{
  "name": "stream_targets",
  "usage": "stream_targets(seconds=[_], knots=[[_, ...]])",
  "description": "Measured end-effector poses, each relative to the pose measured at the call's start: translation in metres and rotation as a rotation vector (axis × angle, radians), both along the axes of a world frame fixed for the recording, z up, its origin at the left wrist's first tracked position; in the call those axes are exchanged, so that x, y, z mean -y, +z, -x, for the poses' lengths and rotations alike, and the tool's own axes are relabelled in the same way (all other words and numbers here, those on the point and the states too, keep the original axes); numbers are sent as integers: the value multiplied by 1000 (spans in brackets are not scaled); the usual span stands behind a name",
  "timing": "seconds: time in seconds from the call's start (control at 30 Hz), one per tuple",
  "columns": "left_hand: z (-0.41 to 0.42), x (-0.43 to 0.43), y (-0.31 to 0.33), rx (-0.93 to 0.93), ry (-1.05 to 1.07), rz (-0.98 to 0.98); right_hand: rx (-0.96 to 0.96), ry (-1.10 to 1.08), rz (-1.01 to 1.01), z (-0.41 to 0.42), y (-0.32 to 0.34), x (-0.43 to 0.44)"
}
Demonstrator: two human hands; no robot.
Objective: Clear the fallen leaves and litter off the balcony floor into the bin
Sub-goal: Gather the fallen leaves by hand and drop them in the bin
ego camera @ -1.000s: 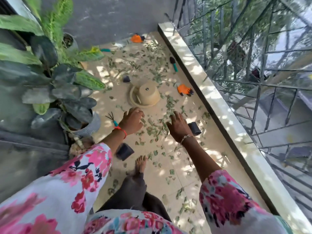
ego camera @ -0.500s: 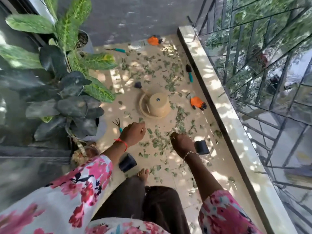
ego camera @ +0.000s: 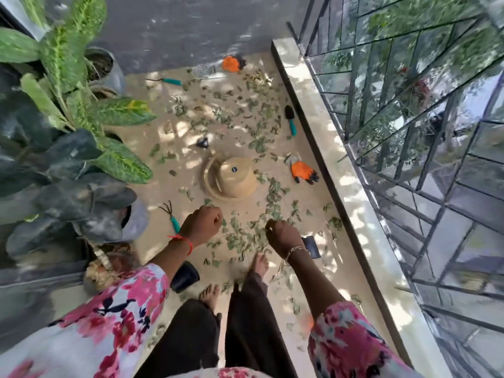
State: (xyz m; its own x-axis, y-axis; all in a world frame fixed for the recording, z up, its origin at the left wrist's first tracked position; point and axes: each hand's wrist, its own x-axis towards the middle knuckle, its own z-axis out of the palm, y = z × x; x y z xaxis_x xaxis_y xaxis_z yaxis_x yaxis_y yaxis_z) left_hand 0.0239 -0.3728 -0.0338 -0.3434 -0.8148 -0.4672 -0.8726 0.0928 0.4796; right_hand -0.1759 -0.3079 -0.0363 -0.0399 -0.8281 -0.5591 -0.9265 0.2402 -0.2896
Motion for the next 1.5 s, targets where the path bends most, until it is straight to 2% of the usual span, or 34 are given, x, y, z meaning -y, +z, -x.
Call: stream_targets(seconds=[0.47, 0.67, 0.77, 0.97, 1.3, 1.5], knots=[[111, 85, 47, -142, 182, 6, 21, -75, 111, 115, 35, 100], [137, 141, 34, -96, 147, 25, 35, -99, 194, 146, 35, 160], [147, 177, 25, -93, 148, 31, 43, -43, 140, 158, 32, 194], [161, 271, 17, -119, 140, -19, 66, -76, 125, 182, 29, 285], [170, 400, 16, -156, 238, 29, 134, -136, 178, 217, 27, 415], [203, 469, -7, -142, 147, 37, 143, -36, 124, 245, 3, 489]])
